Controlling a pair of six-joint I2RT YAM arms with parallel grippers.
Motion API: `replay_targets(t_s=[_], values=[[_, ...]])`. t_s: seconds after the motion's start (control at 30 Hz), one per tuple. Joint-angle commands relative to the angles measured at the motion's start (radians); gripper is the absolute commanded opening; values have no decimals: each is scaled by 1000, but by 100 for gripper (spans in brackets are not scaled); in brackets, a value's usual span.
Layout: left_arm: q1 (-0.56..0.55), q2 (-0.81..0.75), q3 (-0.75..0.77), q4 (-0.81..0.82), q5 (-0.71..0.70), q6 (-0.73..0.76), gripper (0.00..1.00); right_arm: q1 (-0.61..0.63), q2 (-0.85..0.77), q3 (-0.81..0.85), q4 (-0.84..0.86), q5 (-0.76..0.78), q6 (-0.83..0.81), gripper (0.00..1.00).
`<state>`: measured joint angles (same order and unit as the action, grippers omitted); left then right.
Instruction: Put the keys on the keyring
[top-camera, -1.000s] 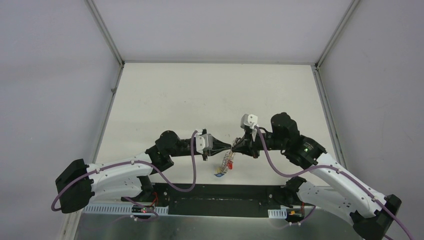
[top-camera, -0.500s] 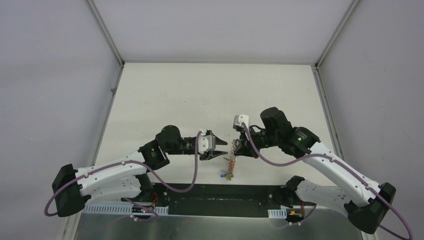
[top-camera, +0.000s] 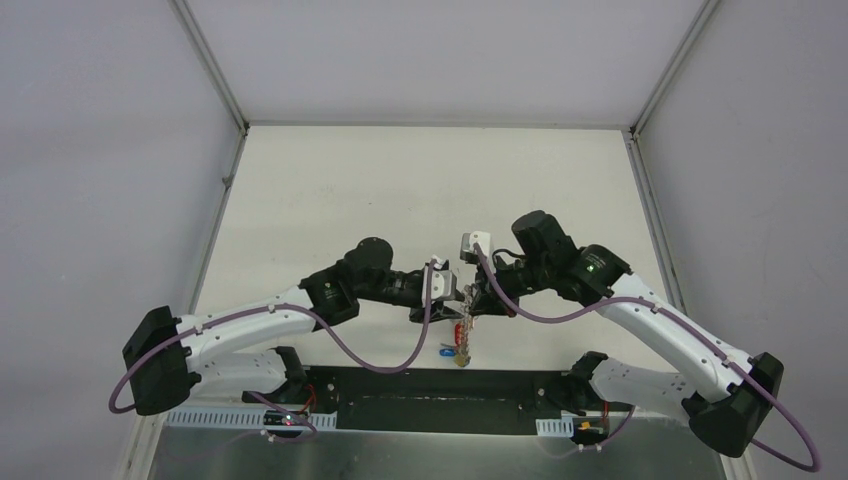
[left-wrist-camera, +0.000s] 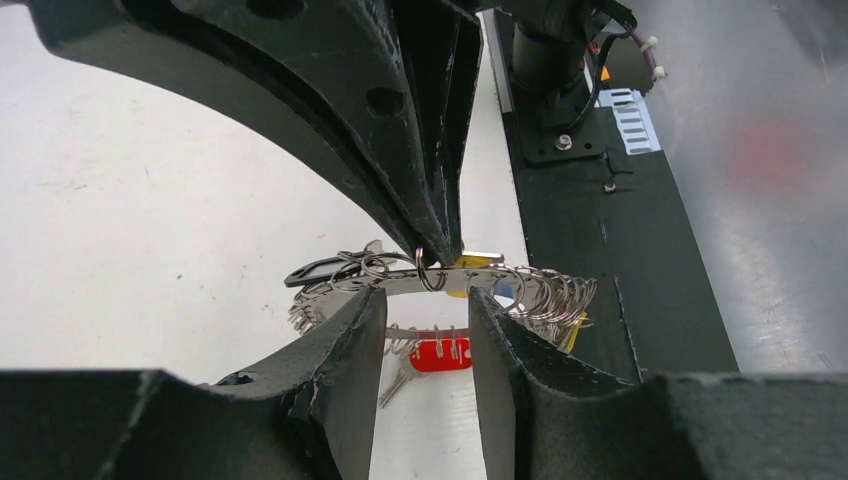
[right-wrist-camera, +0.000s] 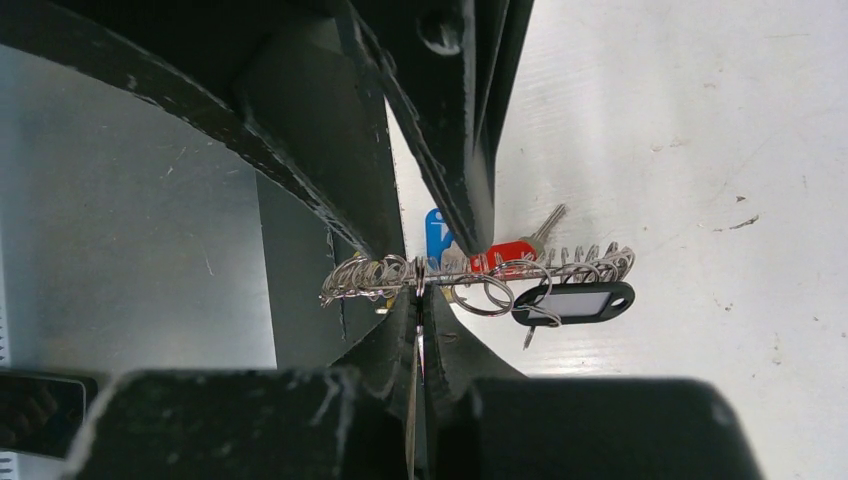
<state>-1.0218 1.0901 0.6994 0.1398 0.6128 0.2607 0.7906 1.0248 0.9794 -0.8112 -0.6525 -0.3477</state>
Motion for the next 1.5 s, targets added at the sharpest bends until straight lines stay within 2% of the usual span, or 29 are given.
replay_targets(t_s=[0.0,0.47,0.6,0.63,0.73,0.9,0.97,1.07,1.2,1.3,1.47], values=[[-6,21,42,35,41,-11,36,1,-10,51,33,-45,-17,0],[-6,69,30,156,75,-70,19,1,-12,38,41,-44,-14,0],[-6,69,25,176,71,-77,0,1,-11,35,41,-36,-14,2],[-6,69,25,175,69,-78,0,1,-11,37,41,-33,-16,4],[-6,64,15,180,65,-84,0,1,-20,36,46,-10,-16,25],[-6,43,-10,192,41,-94,0,1,-87,5,105,74,6,76],[-6,33,-23,202,31,-99,0,1,-136,-20,155,131,36,86],[-6,19,-43,230,19,-110,0,1,-217,-66,243,210,78,94],[-6,10,-67,276,1,-130,0,1,-313,-132,369,289,132,99],[-6,8,-77,293,-7,-138,0,2,-359,-167,418,313,157,100],[-6,5,-81,297,-29,-143,0,1,-351,-169,409,314,169,100]])
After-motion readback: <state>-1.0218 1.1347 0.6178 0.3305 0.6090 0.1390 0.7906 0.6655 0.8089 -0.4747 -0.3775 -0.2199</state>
